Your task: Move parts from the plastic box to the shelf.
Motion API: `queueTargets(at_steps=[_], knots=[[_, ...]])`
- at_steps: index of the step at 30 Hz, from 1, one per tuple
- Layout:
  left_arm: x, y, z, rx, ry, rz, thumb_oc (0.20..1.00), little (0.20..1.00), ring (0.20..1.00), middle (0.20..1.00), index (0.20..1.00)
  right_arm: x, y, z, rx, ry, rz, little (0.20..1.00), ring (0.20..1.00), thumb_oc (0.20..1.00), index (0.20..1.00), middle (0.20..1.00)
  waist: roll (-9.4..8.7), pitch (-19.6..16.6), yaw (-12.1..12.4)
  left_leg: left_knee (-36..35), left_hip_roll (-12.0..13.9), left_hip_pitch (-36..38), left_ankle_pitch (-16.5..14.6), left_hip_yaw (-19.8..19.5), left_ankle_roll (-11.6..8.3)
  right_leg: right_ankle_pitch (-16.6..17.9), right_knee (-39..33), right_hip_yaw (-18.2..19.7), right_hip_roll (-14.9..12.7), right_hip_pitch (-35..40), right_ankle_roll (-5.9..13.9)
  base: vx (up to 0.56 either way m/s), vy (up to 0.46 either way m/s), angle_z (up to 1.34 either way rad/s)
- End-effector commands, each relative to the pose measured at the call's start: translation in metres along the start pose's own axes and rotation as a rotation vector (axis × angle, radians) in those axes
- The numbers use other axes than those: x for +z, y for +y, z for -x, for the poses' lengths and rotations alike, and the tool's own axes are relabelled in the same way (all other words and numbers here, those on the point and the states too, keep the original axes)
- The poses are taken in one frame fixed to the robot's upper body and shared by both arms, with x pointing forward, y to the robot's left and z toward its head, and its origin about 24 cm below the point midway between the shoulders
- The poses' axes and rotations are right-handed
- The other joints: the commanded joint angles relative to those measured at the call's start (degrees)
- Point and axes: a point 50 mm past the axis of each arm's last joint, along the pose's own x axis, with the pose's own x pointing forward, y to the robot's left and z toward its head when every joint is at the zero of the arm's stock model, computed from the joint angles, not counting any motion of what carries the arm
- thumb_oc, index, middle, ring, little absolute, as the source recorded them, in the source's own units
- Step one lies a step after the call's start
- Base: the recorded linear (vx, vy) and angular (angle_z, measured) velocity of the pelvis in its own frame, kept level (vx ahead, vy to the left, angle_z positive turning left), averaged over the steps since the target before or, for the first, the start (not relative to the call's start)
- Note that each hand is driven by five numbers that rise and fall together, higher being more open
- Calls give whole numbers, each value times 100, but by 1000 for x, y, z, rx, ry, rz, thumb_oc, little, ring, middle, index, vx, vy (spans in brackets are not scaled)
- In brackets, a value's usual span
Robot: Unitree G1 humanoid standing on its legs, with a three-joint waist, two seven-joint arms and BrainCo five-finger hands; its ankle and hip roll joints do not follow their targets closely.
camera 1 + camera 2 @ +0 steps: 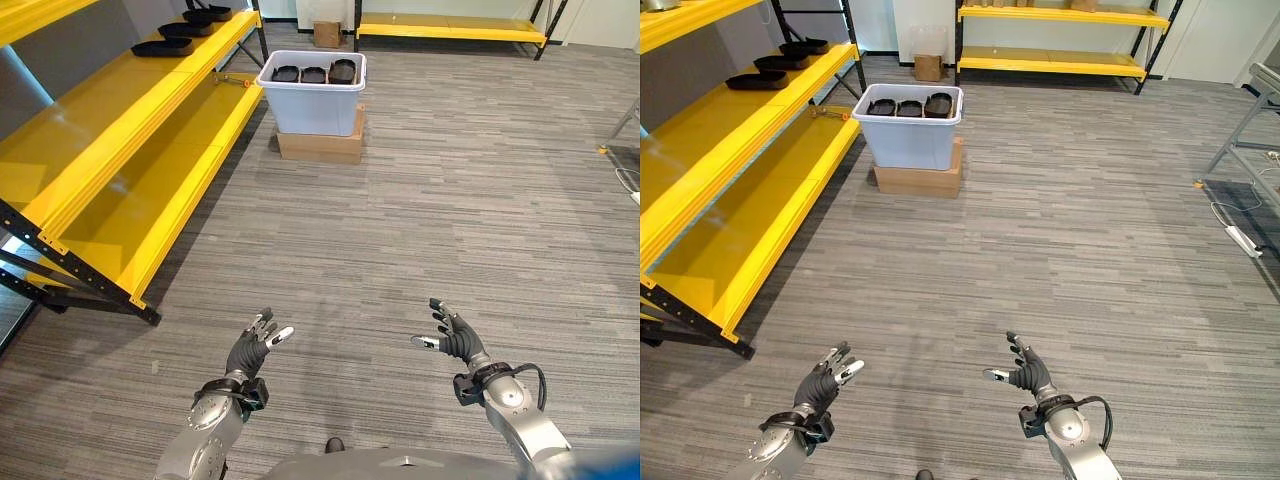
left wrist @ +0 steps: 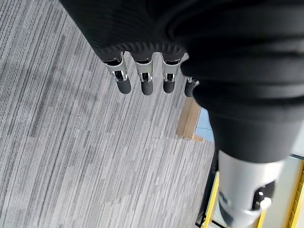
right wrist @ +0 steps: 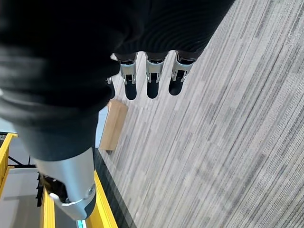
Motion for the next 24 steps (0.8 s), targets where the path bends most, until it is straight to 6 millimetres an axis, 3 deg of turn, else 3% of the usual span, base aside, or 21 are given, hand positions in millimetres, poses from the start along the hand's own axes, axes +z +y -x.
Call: queueTargets(at_steps=[1,8,10,12,13,14,15,16,17,19,20,22,23,24], knots=[[13,5,-5,19,-83,-7,1000,1000,1000,1000,1000,13,-6,-4,-24,-75,-5,1000,1000,1000,1000,1000,-122,-387,-25,27,361,-12,154,-168,-527,511,52,-112,-292,-317,302,0,0,0],[24,0,-12,-5,-119,-9,1000,1000,1000,1000,1000,21,-20,-6,-74,-108,2,1000,1000,1000,1000,1000,-167,-250,-16,168,423,-149,307,-405,-601,457,60,-297,-240,-288,194,-31,-62,21],[28,-4,-16,-20,-134,0,1000,1000,1000,1000,1000,25,-27,-7,-90,-124,18,1000,1000,1000,1000,1000,-252,-27,21,1114,368,-604,183,-471,-650,442,201,-354,-287,-351,114,-124,-154,52],[29,-4,-17,-26,-139,6,1000,1000,1000,1000,1000,25,-30,-7,-94,-125,26,1000,1000,1000,1000,1000,-295,105,53,2039,349,-1028,340,-450,-736,412,319,-338,-280,-372,44,-79,-160,43],[28,-6,-16,-42,-144,14,1000,1000,1000,1000,1000,24,-35,-5,-103,-122,40,1000,1000,1000,1000,1000,-360,339,161,3451,221,-1813,981,-440,-882,382,372,-321,-301,-322,-38,233,-170,0],[26,-4,-16,-27,-138,35,1000,1000,1000,1000,1000,24,-39,-5,-128,-120,50,1000,1000,1000,1000,1000,-298,345,298,2126,570,-2275,1120,-32,-744,184,342,-263,-182,-104,-57,252,-134,-11],[26,-4,-16,-27,-139,35,1000,1000,1000,1000,1000,24,-39,-5,-128,-120,50,1000,1000,1000,1000,1000,-302,356,302,2116,568,-2258,1123,-27,-743,184,340,-260,-186,-92,-56,555,34,-9],[22,-6,-19,-21,-129,43,1000,1000,1000,1000,1000,24,-39,-5,-143,-127,50,1000,1000,1000,1000,1000,-183,385,400,598,821,-2240,1580,202,-872,4,305,-164,-13,140,-8,361,74,-17],[22,-7,-19,-15,-134,52,1000,1000,1000,1000,1000,23,-39,-7,-147,-124,58,1000,1000,1000,1000,1000,-149,368,500,137,845,-2334,1682,18,-894,-89,312,-63,26,212,4,369,74,-22],[23,-9,-20,-13,-143,71,1000,1000,1000,1000,1000,26,-37,-11,-146,-128,69,1000,1000,1000,1000,1000,-120,346,529,88,885,-2352,1756,-47,-977,-210,324,96,43,390,10,233,52,-34],[22,-8,-19,-7,-140,88,1000,1000,1000,1000,1000,28,-35,-12,-138,-132,65,1000,1000,1000,1000,1000,-103,277,531,33,902,-2240,1661,-26,-889,-281,303,168,68,466,23,318,79,-49],[22,-9,-20,-8,-142,91,1000,1000,1000,1000,1000,28,-31,-13,-129,-136,58,1000,1000,1000,1000,1000,-90,216,549,30,912,-2146,1791,-49,-930,-339,252,221,88,571,-5,258,87,-57],[26,-11,-21,-15,-156,88,1000,1000,1000,1000,1000,31,-28,-16,-123,-148,45,1000,1000,1000,1000,1000,-107,73,576,202,905,-2049,1816,-3,-902,-470,171,273,10,738,29,451,199,-55],[30,-9,-21,-9,-168,75,1000,1000,1000,1000,1000,35,-23,-17,-107,-160,40,1000,1000,1000,1000,1000,-202,-20,642,546,822,-2135,1615,3,-790,-600,218,288,-208,857,87,534,258,-29]])
